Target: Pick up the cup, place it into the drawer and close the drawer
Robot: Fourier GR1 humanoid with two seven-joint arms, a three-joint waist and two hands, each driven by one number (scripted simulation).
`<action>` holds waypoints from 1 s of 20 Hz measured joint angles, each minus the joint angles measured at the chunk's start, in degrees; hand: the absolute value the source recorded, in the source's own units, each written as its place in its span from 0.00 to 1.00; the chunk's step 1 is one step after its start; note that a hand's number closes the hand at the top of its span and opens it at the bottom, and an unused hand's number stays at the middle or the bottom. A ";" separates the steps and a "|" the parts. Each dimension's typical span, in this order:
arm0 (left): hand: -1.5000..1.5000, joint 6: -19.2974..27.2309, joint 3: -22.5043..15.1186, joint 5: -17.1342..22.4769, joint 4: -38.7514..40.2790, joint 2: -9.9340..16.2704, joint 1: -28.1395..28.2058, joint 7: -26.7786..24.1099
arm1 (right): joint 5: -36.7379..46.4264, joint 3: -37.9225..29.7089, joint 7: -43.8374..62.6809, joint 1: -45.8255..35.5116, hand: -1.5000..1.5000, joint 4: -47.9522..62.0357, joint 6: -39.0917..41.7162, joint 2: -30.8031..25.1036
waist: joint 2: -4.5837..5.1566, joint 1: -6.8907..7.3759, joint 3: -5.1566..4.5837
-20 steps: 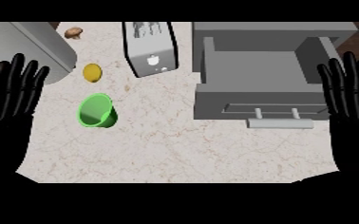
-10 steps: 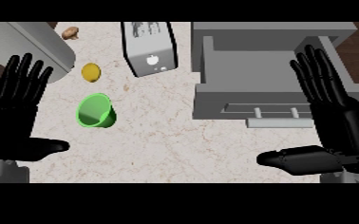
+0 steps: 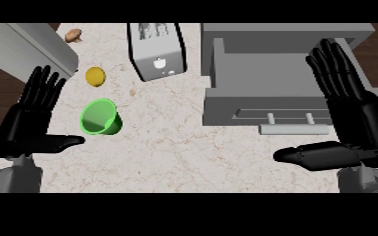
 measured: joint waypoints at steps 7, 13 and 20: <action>0.00 0.84 0.55 -4.95 15.03 0.17 -2.99 -8.82 | -0.39 -1.45 1.27 -3.58 0.00 1.25 0.24 -0.47 | 0.04 -0.12 -0.01; 0.00 -0.47 1.40 -8.04 29.73 1.42 -5.04 -19.02 | -0.50 -2.51 1.13 -4.44 0.00 2.25 0.58 -0.69 | 0.05 -0.20 -0.03; 0.00 -0.52 2.02 -12.30 50.06 3.63 -11.59 -31.87 | -1.70 -3.72 2.04 -4.99 0.00 1.75 1.78 -1.44 | 0.13 -0.52 -0.05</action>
